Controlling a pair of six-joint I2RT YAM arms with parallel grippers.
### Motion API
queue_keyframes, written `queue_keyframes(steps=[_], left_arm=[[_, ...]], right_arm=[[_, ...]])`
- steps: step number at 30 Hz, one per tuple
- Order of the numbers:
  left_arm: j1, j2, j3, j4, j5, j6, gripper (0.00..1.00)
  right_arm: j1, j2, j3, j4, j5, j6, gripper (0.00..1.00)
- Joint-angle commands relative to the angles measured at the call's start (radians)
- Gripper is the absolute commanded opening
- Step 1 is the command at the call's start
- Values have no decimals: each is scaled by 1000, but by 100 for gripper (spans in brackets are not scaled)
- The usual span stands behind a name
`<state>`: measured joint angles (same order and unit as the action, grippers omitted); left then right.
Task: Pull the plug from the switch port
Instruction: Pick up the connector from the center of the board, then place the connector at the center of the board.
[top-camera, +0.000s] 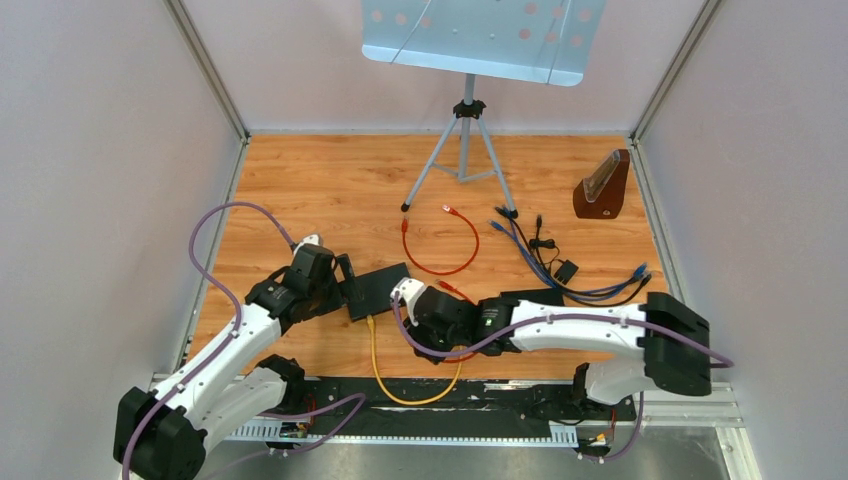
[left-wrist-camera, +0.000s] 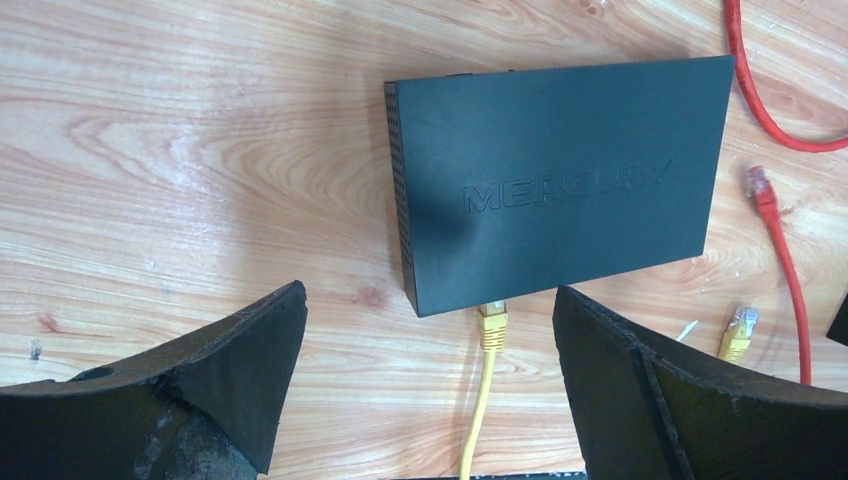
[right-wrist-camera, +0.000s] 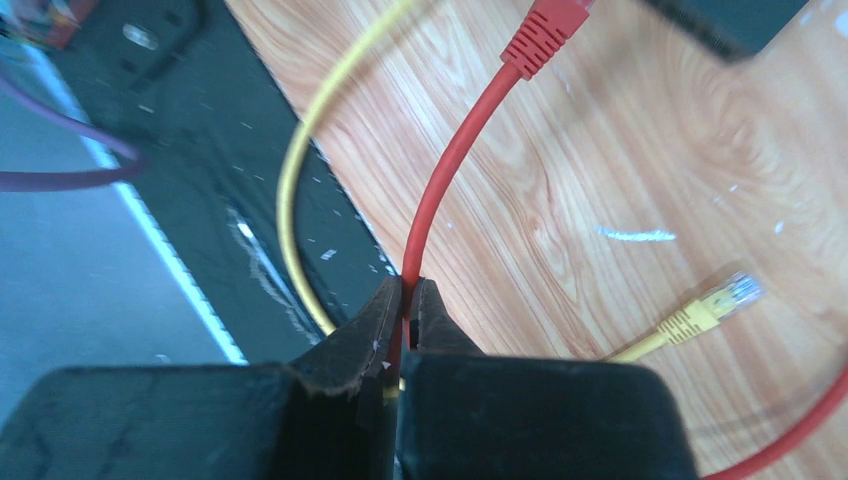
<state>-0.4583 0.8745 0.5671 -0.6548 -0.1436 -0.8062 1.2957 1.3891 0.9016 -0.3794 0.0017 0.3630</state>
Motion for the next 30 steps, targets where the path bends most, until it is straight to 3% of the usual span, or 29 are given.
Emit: queue_keyframes(steps=[1, 12, 17, 22, 27, 30], left_arm=[[-3, -27, -6, 11, -39, -25, 100], [-3, -22, -6, 2, -57, -41, 100], [-3, -17, -12, 18, -48, -42, 100], [-3, -5, -12, 23, -32, -43, 100], [-3, -6, 2, 26, -7, -41, 100], [-3, -6, 6, 20, -13, -43, 100]], right_arm=[[4, -127, 72, -13, 62, -37, 0], [2, -378, 159, -25, 362, -74, 0], [-30, -402, 106, 150, 562, -163, 0], [-155, -279, 153, 189, 516, -120, 0], [-391, -63, 228, 206, 197, 8, 0], [-407, 91, 277, 268, 235, -9, 0]])
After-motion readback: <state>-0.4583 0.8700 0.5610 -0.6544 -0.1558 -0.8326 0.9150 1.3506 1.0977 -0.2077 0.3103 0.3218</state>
